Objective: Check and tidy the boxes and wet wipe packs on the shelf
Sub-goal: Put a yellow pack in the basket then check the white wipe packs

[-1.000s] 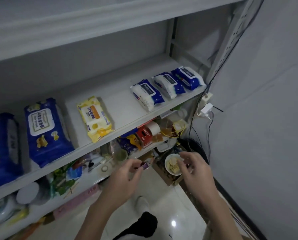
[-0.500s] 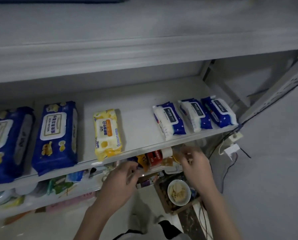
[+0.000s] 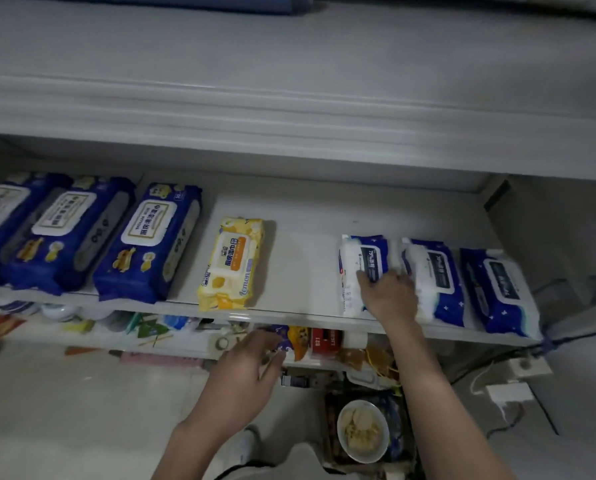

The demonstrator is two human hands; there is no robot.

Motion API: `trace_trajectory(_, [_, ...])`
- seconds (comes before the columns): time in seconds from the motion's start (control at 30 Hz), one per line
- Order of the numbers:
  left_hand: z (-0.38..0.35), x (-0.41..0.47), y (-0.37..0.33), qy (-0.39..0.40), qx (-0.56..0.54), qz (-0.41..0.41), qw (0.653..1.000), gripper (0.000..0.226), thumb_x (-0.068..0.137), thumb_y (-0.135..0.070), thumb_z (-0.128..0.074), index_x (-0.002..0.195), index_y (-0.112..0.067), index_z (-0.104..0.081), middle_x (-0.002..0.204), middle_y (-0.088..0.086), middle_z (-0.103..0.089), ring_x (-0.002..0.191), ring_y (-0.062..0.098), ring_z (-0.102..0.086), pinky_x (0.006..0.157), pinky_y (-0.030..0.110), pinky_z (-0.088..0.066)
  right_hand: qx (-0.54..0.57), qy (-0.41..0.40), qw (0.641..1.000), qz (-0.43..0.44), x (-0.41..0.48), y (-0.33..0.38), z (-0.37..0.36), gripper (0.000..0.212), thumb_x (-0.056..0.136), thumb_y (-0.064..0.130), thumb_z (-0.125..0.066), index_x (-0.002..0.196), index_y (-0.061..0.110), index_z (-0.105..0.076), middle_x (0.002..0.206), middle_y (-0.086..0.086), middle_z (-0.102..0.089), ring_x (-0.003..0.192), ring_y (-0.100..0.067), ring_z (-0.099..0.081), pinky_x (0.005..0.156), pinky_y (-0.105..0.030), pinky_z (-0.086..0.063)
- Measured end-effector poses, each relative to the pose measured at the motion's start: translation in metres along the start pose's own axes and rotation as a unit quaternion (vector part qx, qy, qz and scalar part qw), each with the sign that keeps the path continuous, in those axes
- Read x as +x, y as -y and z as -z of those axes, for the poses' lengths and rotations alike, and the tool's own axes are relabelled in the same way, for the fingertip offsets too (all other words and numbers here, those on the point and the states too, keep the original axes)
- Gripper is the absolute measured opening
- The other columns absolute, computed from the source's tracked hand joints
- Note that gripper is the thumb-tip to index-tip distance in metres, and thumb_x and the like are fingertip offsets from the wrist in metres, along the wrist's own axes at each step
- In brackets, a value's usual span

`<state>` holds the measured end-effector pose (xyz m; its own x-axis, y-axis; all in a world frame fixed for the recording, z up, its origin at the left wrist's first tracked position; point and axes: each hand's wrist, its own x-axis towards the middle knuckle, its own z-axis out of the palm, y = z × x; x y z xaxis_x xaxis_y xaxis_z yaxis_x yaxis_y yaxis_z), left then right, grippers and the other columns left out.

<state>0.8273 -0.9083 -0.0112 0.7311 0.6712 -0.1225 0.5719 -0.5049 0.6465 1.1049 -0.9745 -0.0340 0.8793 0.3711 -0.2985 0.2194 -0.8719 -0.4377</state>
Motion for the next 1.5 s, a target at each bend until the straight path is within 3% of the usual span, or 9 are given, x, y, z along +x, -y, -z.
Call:
trace_trajectory(0.17, [0.001, -0.004, -0.004, -0.039, -0.003, 0.025, 0.999, 0.022, 0.099, -0.037, -0.056, 0.117, -0.029, -0.064, 0.112, -0.013, -0.069, 0.096, 0.006, -0.065, 0.081, 0.032, -0.054, 0.064, 0.045, 0.997, -0.029, 0.007, 0.009, 0.006, 0.056, 0.093, 0.057, -0.064, 0.119, 0.008, -0.060, 0.103, -0.006, -0.068, 0.093, -0.027, -0.065, 0.084, -0.035, -0.053])
trace_trajectory(0.33, [0.003, -0.006, -0.003, -0.045, -0.013, 0.038, 0.998, 0.025, 0.099, -0.038, -0.055, 0.121, -0.029, -0.063, 0.115, -0.013, -0.068, 0.100, 0.005, -0.064, 0.085, 0.031, -0.054, 0.154, 0.047, 0.987, -0.029, 0.000, 0.033, 0.010, 0.069, 0.081, 0.037, -0.087, 0.134, 0.004, -0.057, 0.126, -0.015, -0.069, 0.109, -0.030, -0.070, 0.080, -0.034, -0.053])
trace_trajectory(0.5, [0.012, 0.003, -0.002, -0.056, -0.093, 0.054, 0.993, 0.022, 0.099, -0.038, -0.057, 0.120, -0.033, -0.062, 0.112, -0.019, -0.068, 0.100, -0.005, -0.063, 0.087, 0.027, -0.055, 0.289, 0.071, 0.955, 0.011, -0.018, 0.029, -0.007, 0.095, 0.048, 0.067, -0.083, 0.127, 0.022, -0.055, 0.123, -0.007, -0.067, 0.102, -0.022, -0.069, 0.091, -0.047, -0.061])
trace_trajectory(0.63, [0.026, 0.018, -0.013, -0.063, -0.210, 0.076, 0.973, 0.020, 0.099, -0.035, -0.058, 0.119, -0.037, -0.059, 0.114, -0.022, -0.067, 0.098, -0.010, -0.063, 0.086, 0.022, -0.053, 0.430, 0.099, 0.897, 0.028, -0.083, 0.031, -0.003, 0.060, 0.083, 0.023, -0.086, 0.129, 0.024, -0.047, 0.115, 0.006, -0.065, 0.101, -0.009, -0.069, 0.073, -0.023, -0.061])
trace_trajectory(0.73, [0.040, 0.024, -0.026, -0.047, -0.308, 0.095, 0.945, 0.039, 0.094, -0.051, -0.057, 0.129, -0.035, -0.055, 0.125, -0.018, -0.064, 0.103, -0.004, -0.065, 0.085, 0.024, -0.057, 0.500, 0.117, 0.856, 0.057, -0.117, 0.035, -0.007, 0.056, 0.086, 0.017, -0.081, 0.132, 0.026, -0.051, 0.119, 0.008, -0.066, 0.100, -0.007, -0.070, 0.061, -0.015, -0.058])
trace_trajectory(0.8, [0.048, 0.025, -0.033, -0.009, -0.391, 0.090, 0.916, 0.053, 0.089, -0.054, -0.057, 0.136, -0.031, -0.052, 0.125, -0.014, -0.067, 0.107, 0.000, -0.067, 0.078, 0.018, -0.057, 0.533, 0.124, 0.835, 0.062, -0.134, 0.041, -0.007, 0.057, 0.083, 0.020, -0.082, 0.132, 0.029, -0.053, 0.119, 0.010, -0.068, 0.098, -0.007, -0.073, 0.064, -0.018, -0.060])
trace_trajectory(1.03, [0.069, 0.028, -0.029, 0.019, -0.517, 0.077, 0.852, 0.029, 0.097, -0.024, -0.059, 0.126, -0.028, -0.055, 0.103, -0.014, -0.077, 0.097, 0.005, -0.074, 0.065, 0.021, -0.059, 0.621, 0.145, 0.768, 0.058, -0.162, 0.053, -0.010, 0.080, 0.063, 0.053, -0.089, 0.133, 0.027, -0.059, 0.123, 0.003, -0.076, 0.109, -0.019, -0.075, 0.077, -0.035, -0.065])
trace_trajectory(1.2, [0.075, 0.031, -0.020, 0.044, -0.531, 0.084, 0.842, 0.028, 0.095, -0.026, -0.061, 0.123, -0.029, -0.061, 0.109, -0.008, -0.077, 0.103, 0.010, -0.073, 0.074, 0.025, -0.060, 0.616, 0.123, 0.775, 0.072, -0.160, 0.058, -0.003, 0.059, 0.079, 0.028, -0.074, 0.137, 0.022, -0.061, 0.125, -0.002, -0.075, 0.114, -0.025, -0.074, 0.092, -0.048, -0.061])
trace_trajectory(1.5, [0.085, 0.035, -0.014, 0.069, -0.546, 0.072, 0.832, 0.040, 0.093, -0.031, -0.058, 0.132, -0.020, -0.060, 0.123, 0.001, -0.073, 0.117, 0.018, -0.068, 0.093, 0.039, -0.055, 0.618, 0.126, 0.767, 0.115, -0.161, 0.062, 0.003, 0.060, 0.082, 0.025, -0.072, 0.140, 0.018, -0.062, 0.130, -0.001, -0.074, 0.117, -0.021, -0.072, 0.086, -0.036, -0.064])
